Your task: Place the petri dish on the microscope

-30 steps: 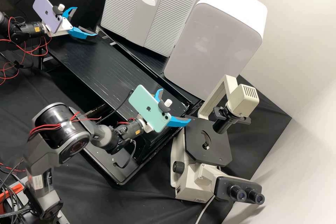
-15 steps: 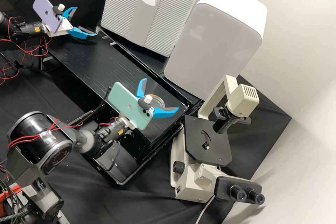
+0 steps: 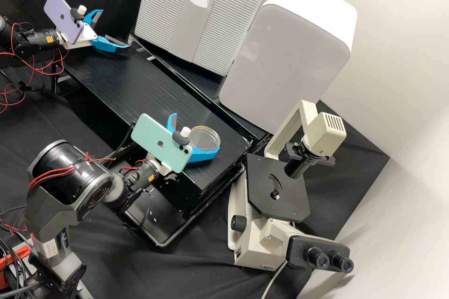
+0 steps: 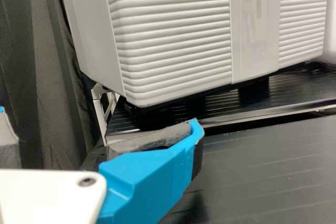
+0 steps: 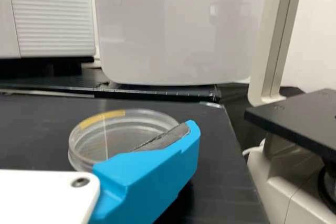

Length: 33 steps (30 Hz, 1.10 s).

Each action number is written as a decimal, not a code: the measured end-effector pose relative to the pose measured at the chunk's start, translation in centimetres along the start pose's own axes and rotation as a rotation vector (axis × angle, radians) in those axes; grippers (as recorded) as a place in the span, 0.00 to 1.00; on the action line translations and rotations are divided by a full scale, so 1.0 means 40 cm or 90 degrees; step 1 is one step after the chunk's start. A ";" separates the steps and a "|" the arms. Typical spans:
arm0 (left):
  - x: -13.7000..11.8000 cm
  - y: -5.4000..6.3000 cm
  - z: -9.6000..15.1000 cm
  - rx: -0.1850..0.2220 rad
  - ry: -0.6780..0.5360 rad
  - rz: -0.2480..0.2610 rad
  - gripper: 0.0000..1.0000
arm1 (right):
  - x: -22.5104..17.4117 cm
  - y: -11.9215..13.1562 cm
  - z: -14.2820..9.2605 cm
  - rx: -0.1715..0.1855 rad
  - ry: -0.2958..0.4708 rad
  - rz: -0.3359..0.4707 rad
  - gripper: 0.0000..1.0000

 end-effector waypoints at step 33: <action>0.000 0.000 0.000 0.000 0.000 0.000 1.00 | 0.042 0.013 0.019 -0.011 -0.039 0.005 0.00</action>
